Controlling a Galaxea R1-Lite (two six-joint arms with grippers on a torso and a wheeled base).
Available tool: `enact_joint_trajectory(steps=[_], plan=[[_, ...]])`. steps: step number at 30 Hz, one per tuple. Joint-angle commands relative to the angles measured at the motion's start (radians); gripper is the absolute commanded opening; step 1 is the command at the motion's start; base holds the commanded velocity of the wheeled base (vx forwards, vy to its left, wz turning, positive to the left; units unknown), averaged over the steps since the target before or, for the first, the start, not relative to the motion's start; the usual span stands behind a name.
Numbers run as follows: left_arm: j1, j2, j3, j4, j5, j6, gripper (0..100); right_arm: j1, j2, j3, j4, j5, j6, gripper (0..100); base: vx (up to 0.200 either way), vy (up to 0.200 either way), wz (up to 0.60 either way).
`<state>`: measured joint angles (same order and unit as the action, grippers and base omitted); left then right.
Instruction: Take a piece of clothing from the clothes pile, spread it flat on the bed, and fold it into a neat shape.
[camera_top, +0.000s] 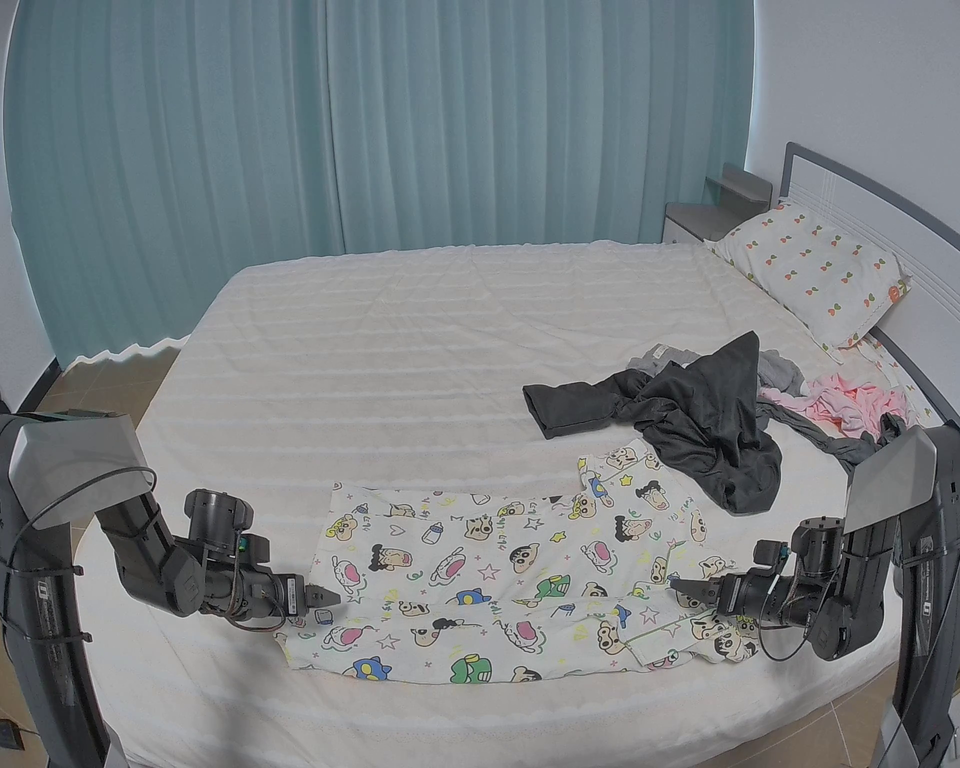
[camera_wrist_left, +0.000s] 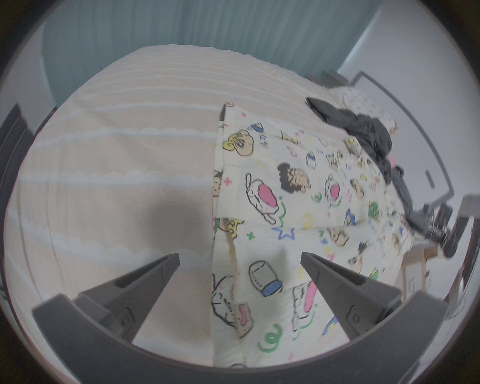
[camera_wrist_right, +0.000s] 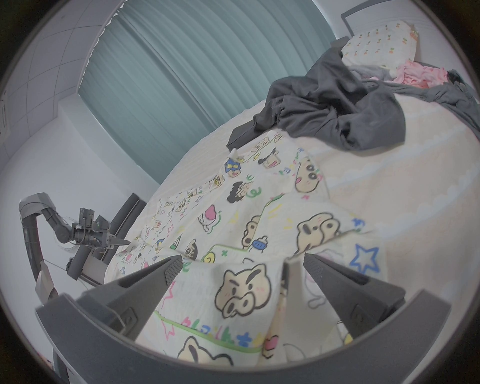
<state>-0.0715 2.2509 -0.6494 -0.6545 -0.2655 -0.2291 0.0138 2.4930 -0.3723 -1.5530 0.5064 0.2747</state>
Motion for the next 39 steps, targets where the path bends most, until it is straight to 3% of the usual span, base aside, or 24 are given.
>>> enact_joint_trajectory(steps=[1,4,10,18,25,30,35,39], plan=[[0.001,-0.112,0.025,-0.002,-0.027,-0.101,100,-0.041,-0.078,0.012,-0.009,-0.011,0.008,100,0.0,0.0,0.0],[0.002,-0.126,0.042,-0.004,-0.035,-0.153,100,-0.043,-0.088,0.023,-0.009,-0.012,0.031,100,0.067,0.0,0.0],[0.001,-0.126,0.091,-0.019,-0.049,-0.162,100,-0.04,-0.094,0.026,-0.009,-0.014,0.044,100,0.2,0.0,0.0],[-0.014,-0.111,0.122,-0.178,-0.052,-0.151,100,-0.034,-0.106,0.029,-0.009,-0.012,0.044,100,0.05,0.0,0.0],[-0.022,-0.016,-0.061,-0.18,-0.018,-0.151,100,-0.021,-0.105,0.035,-0.009,-0.012,0.044,100,0.0,0.0,0.0],[-0.031,0.069,-0.204,-0.109,0.015,-0.116,100,-0.005,-0.106,0.049,-0.009,-0.011,0.046,100,0.0,0.0,0.0],[-0.03,0.156,-0.395,0.07,0.017,-0.025,100,0.011,-0.106,0.053,-0.009,-0.012,0.046,100,0.0,0.0,0.0],[-0.034,0.207,-0.463,0.098,0.019,0.001,100,0.023,-0.106,0.061,-0.009,-0.012,0.044,100,0.0,0.0,0.0]])
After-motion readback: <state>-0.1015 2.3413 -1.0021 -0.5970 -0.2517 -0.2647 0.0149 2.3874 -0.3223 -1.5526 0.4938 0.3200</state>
